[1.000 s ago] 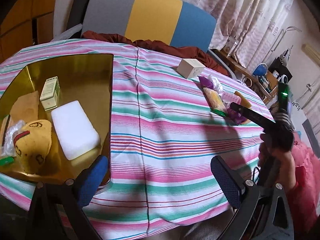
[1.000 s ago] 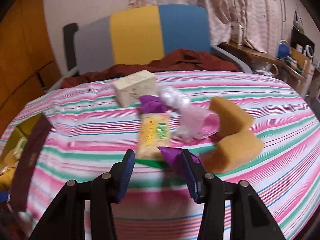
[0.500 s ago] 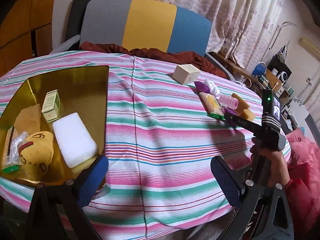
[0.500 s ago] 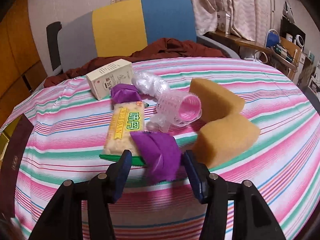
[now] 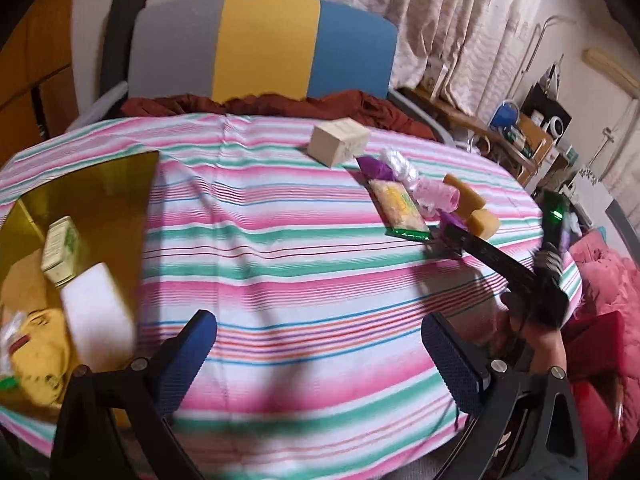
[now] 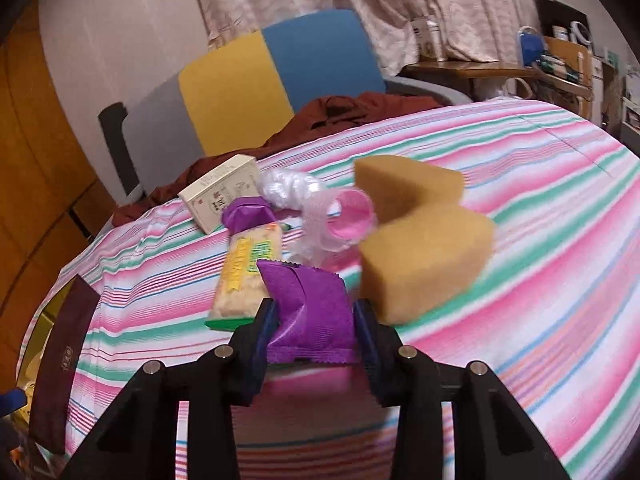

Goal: Organize objects
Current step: 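Grasp the purple packet with the right tool while the left tool grasps the WEIDAN cracker packet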

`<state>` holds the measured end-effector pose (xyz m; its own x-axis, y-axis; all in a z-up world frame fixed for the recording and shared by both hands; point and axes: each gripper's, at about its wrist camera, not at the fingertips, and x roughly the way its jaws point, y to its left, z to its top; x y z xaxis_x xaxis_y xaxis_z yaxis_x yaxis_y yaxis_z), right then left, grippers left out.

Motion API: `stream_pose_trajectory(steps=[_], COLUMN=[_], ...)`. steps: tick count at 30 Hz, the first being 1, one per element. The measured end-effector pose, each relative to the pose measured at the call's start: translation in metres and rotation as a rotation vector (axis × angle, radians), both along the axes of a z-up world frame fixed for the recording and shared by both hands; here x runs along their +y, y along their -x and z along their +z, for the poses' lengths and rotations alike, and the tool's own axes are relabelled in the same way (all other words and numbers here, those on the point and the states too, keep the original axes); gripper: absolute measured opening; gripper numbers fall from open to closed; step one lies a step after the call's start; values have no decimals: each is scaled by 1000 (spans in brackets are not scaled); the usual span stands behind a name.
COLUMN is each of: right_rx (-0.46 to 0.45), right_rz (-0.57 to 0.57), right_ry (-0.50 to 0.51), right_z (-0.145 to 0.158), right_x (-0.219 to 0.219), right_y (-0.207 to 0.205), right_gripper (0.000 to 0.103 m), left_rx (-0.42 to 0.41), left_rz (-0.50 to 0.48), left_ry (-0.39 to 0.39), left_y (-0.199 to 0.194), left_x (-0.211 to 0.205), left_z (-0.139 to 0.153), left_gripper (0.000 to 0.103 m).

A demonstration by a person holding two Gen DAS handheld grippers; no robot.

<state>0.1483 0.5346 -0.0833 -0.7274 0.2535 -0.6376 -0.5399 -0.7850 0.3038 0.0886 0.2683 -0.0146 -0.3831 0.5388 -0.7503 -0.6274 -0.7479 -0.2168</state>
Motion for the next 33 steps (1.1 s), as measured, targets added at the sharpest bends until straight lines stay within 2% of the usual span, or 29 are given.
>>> stream_pose_trajectory(steps=[9,12,14,17,21,24,25,26,27,30,32,33], right_rx=[32,50,71,108,114,114,112,110,110,113,111,110], right_rz=[-109,-123,-126,-139,-150,-150,-148,-147,-146,-144,-145,-145], right_ry=[-122,-108,-70,-40,-40,-38,-38,-37,-34,-30,-32,-35], right_z=[0,-3,-6,-9,-11,-11,-11,-12,-12,-13,-13,-13], right_x=[-21,-17,-12,-8,-9,-9,-9,-9,-9,-10,-10,-11], right_y=[-28,-32,-36,-43,-44,-43,-43,-43,-43,-44,-44,-44], right_gripper=[39,39,39,39,39,39,39,39,39,40,40,40], left_rx=[-72,-95,-115,-64,23,46,27,2,9,74,104,89], left_rz=[-26,-31,-31,-28,-82,-112,-132,-141,-141,-180,-192,-180], left_ry=[92,117,99,99,165,175,173,174,165,154,144,125], left_y=[33,43,51,58,61,66,69,73,73,70,69,72], left_x=[98,133,155,181,214,225,228,229,228,223,213,208], left_z=[-31,-40,-44,-45,-50,-58,-63,-68,-69,-69,-67,-66], left_gripper=[103,103,103,103,102,94,85,80,80,69,50,50])
